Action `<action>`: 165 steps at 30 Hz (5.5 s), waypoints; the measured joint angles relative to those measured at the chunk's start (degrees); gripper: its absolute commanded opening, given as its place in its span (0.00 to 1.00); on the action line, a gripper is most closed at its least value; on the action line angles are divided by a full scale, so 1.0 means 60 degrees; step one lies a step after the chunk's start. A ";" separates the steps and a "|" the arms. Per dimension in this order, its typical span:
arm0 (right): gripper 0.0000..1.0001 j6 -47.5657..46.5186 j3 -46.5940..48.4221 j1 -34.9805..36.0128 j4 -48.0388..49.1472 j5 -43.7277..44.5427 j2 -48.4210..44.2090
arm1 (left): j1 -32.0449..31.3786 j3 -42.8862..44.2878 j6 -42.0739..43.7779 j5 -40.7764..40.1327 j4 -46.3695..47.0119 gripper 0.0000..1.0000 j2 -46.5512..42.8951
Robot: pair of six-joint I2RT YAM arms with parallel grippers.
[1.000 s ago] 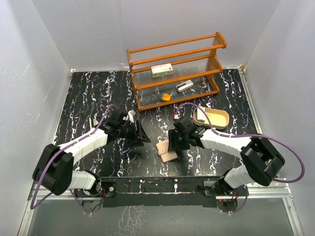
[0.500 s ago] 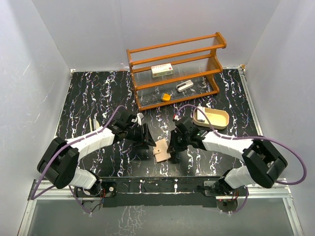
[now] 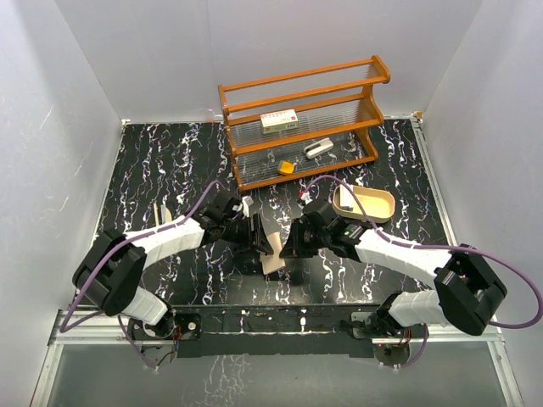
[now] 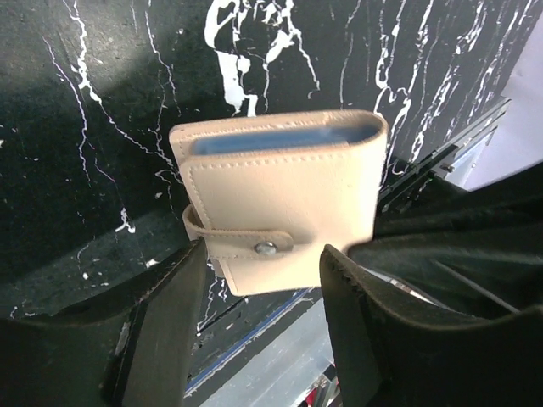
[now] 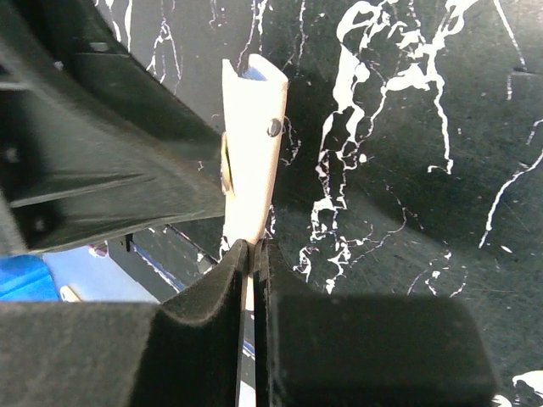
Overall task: Put the credit cards into the card holder
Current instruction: Open the card holder at the center of the board.
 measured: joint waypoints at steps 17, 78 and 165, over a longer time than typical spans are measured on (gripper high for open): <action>0.00 0.0138 0.0058 0.0273 0.0168 0.0259 -0.0291 | -0.0200 0.0229 0.0568 -0.0262 -0.0011 0.20 0.0703; 0.24 0.0696 0.0962 0.0725 -0.0634 0.1093 0.0976 | -0.0186 0.1180 0.0918 -0.1300 -0.2160 0.00 -0.1800; 0.03 0.0459 -0.1231 0.0747 0.0251 0.2466 -0.0211 | 0.0208 -0.0984 0.0532 -0.1395 -0.0386 0.32 -0.0237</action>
